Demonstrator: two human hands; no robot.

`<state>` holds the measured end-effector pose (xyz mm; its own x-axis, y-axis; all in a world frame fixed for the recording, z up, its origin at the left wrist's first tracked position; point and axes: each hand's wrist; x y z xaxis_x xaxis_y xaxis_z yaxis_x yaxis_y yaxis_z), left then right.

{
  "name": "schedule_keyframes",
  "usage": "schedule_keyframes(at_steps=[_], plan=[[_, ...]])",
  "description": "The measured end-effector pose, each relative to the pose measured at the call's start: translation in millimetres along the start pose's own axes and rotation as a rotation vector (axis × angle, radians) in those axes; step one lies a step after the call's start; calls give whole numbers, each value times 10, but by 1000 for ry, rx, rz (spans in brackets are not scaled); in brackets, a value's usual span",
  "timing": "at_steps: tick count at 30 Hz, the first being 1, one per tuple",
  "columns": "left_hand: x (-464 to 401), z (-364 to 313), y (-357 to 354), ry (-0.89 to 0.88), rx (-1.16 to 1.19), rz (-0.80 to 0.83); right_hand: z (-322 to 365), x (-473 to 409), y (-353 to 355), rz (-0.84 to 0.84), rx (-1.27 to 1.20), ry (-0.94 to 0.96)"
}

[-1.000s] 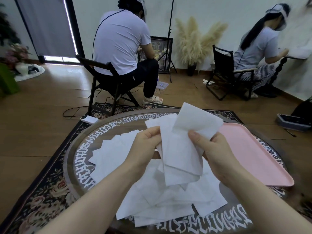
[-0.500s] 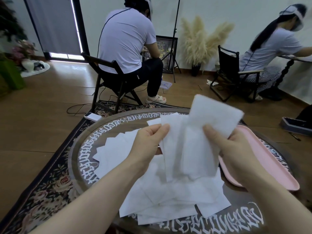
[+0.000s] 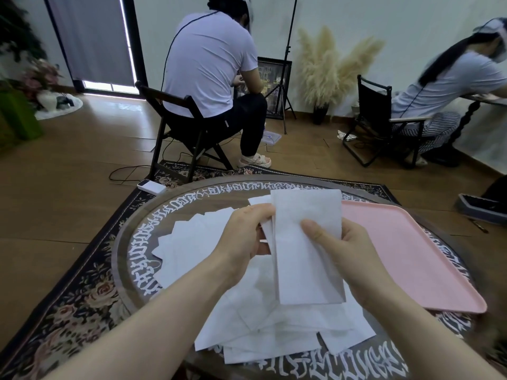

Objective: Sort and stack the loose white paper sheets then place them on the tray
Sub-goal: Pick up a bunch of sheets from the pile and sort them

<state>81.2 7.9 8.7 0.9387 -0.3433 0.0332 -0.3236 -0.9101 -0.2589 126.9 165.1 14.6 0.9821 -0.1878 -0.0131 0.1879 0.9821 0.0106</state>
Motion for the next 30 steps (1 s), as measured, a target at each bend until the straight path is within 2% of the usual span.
schedule_keyframes(at_steps=[11, 19, 21, 24, 26, 28, 30], plan=[[26, -3, -15, -24, -10, 67, 26, 1, 32, -25, 39, 7], [48, 34, -49, -63, -28, 13, -3, -3, 38, 2, 14, 15], [56, 26, -58, -72, -28, 4, -12, -23, 56, -39, 62, 75], [63, -1, -41, -86, -77, 33, 46, -70, 136, -162, 288, 348], [75, -10, -26, -92, -143, 101, 109, -88, 204, -123, 457, 509], [89, -8, -20, -101, -190, 151, 111, -98, 244, -14, 563, 526], [94, -5, -4, -113, -200, 153, 89, -108, 255, 51, 546, 441]])
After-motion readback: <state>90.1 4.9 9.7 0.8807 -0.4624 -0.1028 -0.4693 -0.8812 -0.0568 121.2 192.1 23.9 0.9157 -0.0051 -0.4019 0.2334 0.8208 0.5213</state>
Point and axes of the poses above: each hand's wrist, its own x-axis away from the middle knuckle, its own y-axis out of the back of the hand, z = x × y, and after that the axes turned 1 degree about -y, right-handed
